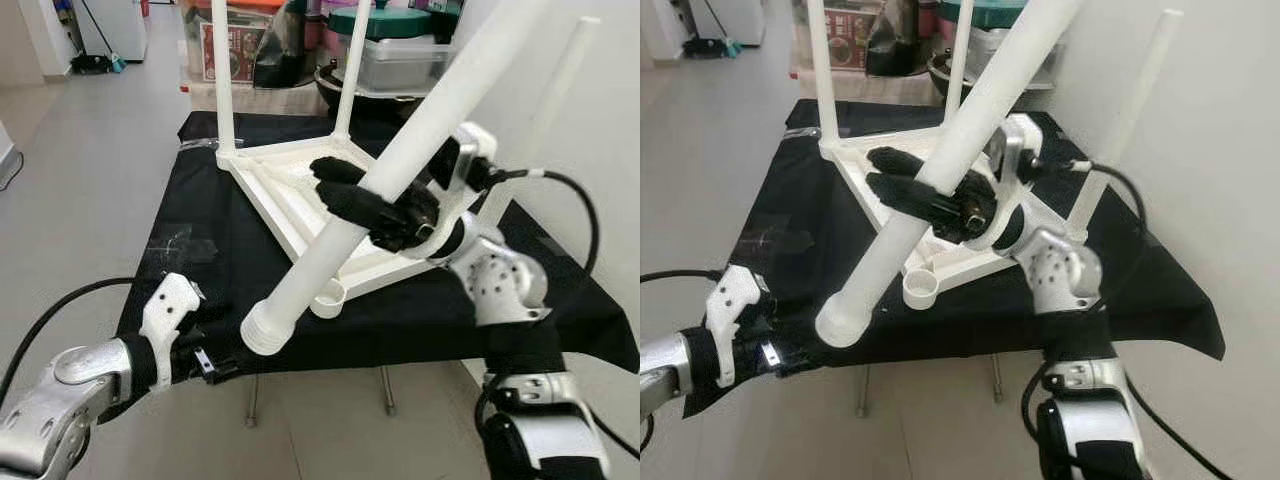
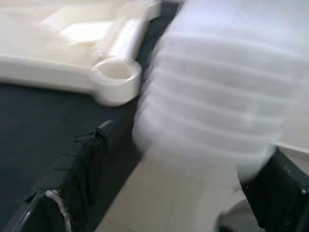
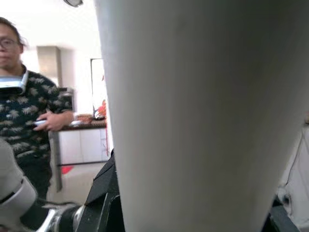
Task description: Building children table
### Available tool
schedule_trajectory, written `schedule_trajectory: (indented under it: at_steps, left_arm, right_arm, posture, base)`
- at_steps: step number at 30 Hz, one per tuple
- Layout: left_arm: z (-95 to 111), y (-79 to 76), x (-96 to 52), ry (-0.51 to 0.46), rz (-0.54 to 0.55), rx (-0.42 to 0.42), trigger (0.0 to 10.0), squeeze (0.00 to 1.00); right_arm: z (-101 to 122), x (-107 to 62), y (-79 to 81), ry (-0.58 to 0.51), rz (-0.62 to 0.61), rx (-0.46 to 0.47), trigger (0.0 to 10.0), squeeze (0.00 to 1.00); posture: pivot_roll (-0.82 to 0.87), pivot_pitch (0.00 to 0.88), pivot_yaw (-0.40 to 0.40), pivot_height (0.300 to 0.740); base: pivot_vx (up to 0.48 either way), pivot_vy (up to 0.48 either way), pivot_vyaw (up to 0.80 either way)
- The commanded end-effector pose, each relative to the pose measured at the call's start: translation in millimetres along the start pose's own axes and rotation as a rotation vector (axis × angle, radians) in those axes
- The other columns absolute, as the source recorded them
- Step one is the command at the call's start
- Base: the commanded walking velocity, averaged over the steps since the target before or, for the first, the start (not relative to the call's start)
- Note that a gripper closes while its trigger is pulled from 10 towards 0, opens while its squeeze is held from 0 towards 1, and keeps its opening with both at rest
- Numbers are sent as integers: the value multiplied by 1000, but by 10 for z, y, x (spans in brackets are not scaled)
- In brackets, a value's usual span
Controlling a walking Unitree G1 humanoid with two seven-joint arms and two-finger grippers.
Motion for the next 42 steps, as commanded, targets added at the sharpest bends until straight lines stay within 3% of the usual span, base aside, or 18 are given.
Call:
schedule_trajectory:
  at_steps: [1,6,14,30,31,32,33,42]
  left_arm:
    - [155,-58,68,-66,-63,37,10000,0]
    - [129,-143,105,-53,-118,39,10000,0]
    - [123,-101,135,-56,-99,36,10000,0]
    - [68,-209,140,-49,-142,17,10000,0]
    - [62,-191,145,-51,-132,24,2941,0]
    - [62,-191,145,-51,-132,24,2941,0]
    - [69,-178,145,-59,-128,22,0,0]
    - [136,-152,150,-108,-128,37,0,0]
  right_arm:
    - [-118,74,-37,44,5,43,0,0]
    - [-86,74,-48,46,0,35,0,0]
    - [-135,68,-13,53,6,44,0,0]
    - [32,62,-22,17,-3,11,0,0]
    - [24,70,-12,17,3,14,0,0]
    - [24,70,-12,17,3,14,0,0]
    - [16,72,-6,19,6,15,0,0]
    - [-21,87,2,19,11,31,0,0]
  posture:
    - [150,0,-74,740]
    - [145,0,-72,740]
    - [140,0,-70,740]
    - [135,0,-70,740]
    - [135,0,-70,740]
    - [135,0,-70,740]
    - [134,0,-70,740]
    - [131,0,-67,740]
  base:
    - [0,0,0]
    - [0,0,0]
    - [0,0,0]
    - [0,0,0]
    - [0,0,0]
    - [0,0,0]
    - [0,0,0]
    - [0,0,0]
Point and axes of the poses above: a point about 5 cm out from each wrist's last joint towards the gripper, its own x axis pointing out of the wrist towards the gripper, its own z axis along the axis of the wrist's last joint, y = z × x, the point moved 1 cm from there along x, pointing out of the wrist towards the gripper, and after that the axes turned 15 degrees about x, right-handed, at the moved point
